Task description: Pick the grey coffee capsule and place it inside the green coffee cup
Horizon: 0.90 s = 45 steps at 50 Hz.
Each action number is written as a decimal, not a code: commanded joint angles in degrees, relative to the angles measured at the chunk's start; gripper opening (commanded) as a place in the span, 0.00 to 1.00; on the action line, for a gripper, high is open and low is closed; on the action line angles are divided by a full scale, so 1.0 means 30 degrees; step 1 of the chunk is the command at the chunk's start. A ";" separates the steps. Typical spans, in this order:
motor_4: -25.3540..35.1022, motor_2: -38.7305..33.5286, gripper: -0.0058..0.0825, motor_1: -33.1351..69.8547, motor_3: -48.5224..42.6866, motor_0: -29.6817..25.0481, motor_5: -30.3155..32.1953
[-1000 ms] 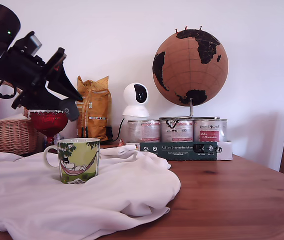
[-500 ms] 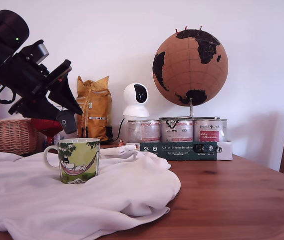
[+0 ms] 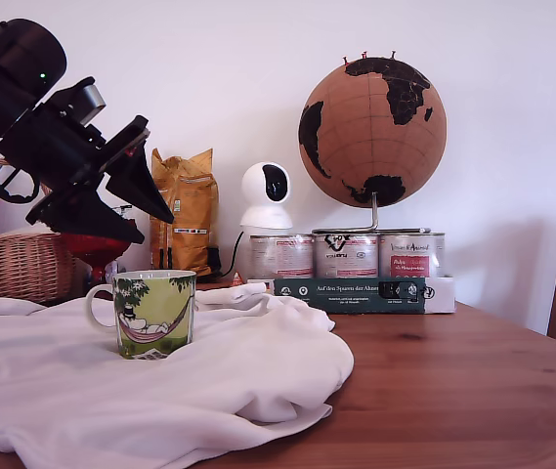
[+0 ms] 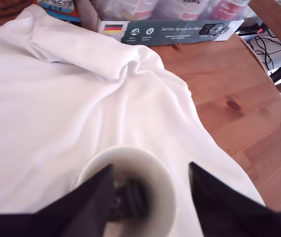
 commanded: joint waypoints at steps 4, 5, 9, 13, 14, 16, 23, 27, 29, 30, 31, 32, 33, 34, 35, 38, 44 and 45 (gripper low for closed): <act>-0.0007 -0.0029 0.06 -0.0430 -0.0058 -0.0015 0.0182; -0.0036 -0.0029 0.03 -0.0532 -0.0087 -0.0007 0.0321; -0.0597 -0.0029 0.04 -0.1377 -0.0393 -0.0007 0.0976; -0.2084 -0.0029 0.04 -0.2484 -0.1239 -0.0007 0.1639; -0.2470 -0.0029 0.04 -0.2798 -0.1559 -0.0007 0.1887; -0.3235 -0.0029 0.04 -0.3417 -0.2164 -0.0007 0.2382; -0.5916 -0.0029 0.04 -0.5712 -0.4197 0.0197 0.3985; -0.6900 -0.0029 0.04 -0.6914 -0.4874 0.0488 0.4422; -0.7242 -0.0029 0.04 -0.7533 -0.5107 0.0634 0.4532; -0.7373 -0.0029 0.04 -0.7796 -0.5158 0.0699 0.4568; -0.7541 -0.0029 0.04 -0.8029 -0.5217 0.0750 0.4612; -0.7715 -0.0029 0.04 -0.8342 -0.5268 0.0816 0.4641; -0.7861 -0.0029 0.04 -0.8619 -0.5319 0.0874 0.4670; -0.8043 -0.0029 0.04 -0.8925 -0.5391 0.0933 0.4699; -0.8204 -0.0029 0.04 -0.9180 -0.5435 0.0984 0.4750; -0.8677 -0.0029 0.04 -0.9923 -0.5566 0.1137 0.4991; -0.9275 -0.0036 0.04 -1.1183 -0.5814 0.1530 0.5122; -0.9340 -0.0036 0.04 -1.1395 -0.5872 0.1610 0.5122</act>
